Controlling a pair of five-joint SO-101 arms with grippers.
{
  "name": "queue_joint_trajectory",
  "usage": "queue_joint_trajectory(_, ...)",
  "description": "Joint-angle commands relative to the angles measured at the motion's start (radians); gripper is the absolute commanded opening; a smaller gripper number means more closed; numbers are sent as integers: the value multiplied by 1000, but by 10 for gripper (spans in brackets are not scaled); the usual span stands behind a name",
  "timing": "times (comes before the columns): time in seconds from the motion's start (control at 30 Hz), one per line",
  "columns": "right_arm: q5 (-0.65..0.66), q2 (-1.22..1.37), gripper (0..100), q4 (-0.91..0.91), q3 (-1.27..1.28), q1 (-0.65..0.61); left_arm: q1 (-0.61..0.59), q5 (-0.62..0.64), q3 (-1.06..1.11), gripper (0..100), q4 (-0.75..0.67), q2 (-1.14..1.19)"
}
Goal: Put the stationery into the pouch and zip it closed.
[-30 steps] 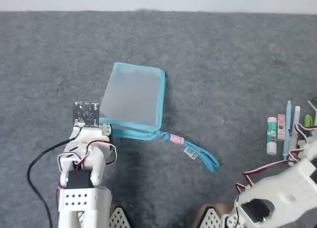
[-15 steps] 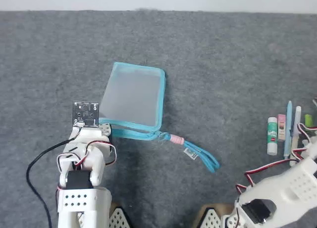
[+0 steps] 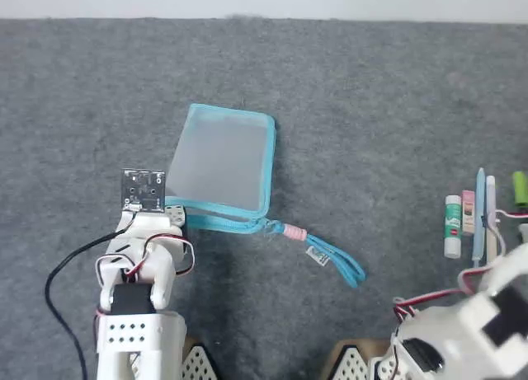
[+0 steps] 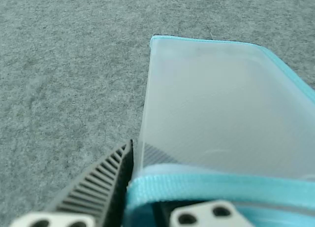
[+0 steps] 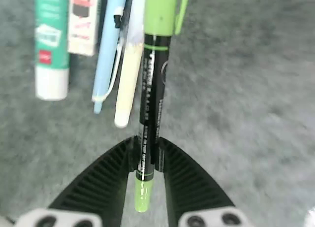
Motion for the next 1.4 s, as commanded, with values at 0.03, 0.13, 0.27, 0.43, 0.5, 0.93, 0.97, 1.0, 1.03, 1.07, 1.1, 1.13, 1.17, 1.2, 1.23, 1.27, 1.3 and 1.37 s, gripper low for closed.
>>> queue_joint_trajectory(0.03,3,-323,7,166,-14,-58,-8,-20,-7,12,-34,-17)
queue_joint_trajectory(0.13,3,-449,7,252,-12,-119,-8,-20,-7,12,-34,-17)
queue_joint_trajectory(0.27,3,-559,7,371,-12,-255,-8,-20,-7,12,-34,-17)
queue_joint_trajectory(0.43,-55,-651,6,417,58,-481,-8,-20,-7,13,-35,-17)
queue_joint_trajectory(0.5,-81,-699,6,417,133,-611,-8,-18,-8,13,-49,-17)
queue_joint_trajectory(0.93,-488,-967,6,395,473,-1578,0,-14,-10,13,-127,-17)
queue_joint_trajectory(0.97,-488,-949,6,384,473,-1589,2,-14,-13,13,-129,-17)
queue_joint_trajectory(1.0,-494,-924,6,367,473,-1590,3,-14,-21,13,-129,-17)
queue_joint_trajectory(1.03,-497,-892,6,354,473,-1589,9,-14,-27,13,-126,-17)
queue_joint_trajectory(1.07,-499,-852,6,343,473,-1589,18,-14,-30,13,-124,-17)
queue_joint_trajectory(1.1,-499,-812,6,332,470,-1589,31,-14,-30,13,-126,-17)
queue_joint_trajectory(1.13,-502,-769,6,325,457,-1589,46,-14,-30,13,-126,-17)
queue_joint_trajectory(1.17,-519,-728,6,318,439,-1586,58,-14,-30,13,-126,-17)
queue_joint_trajectory(1.2,-531,-693,6,312,416,-1577,69,-14,-30,13,-126,-17)
queue_joint_trajectory(1.23,-535,-659,6,312,387,-1564,78,-14,-30,13,-124,-17)
queue_joint_trajectory(1.27,-537,-622,6,312,354,-1554,81,-14,-30,13,-124,-17)
queue_joint_trajectory(1.3,-540,-588,6,314,321,-1540,84,-14,-30,13,-124,-17)
queue_joint_trajectory(1.37,-542,-529,6,317,261,-1526,89,-15,-30,13,-124,-17)
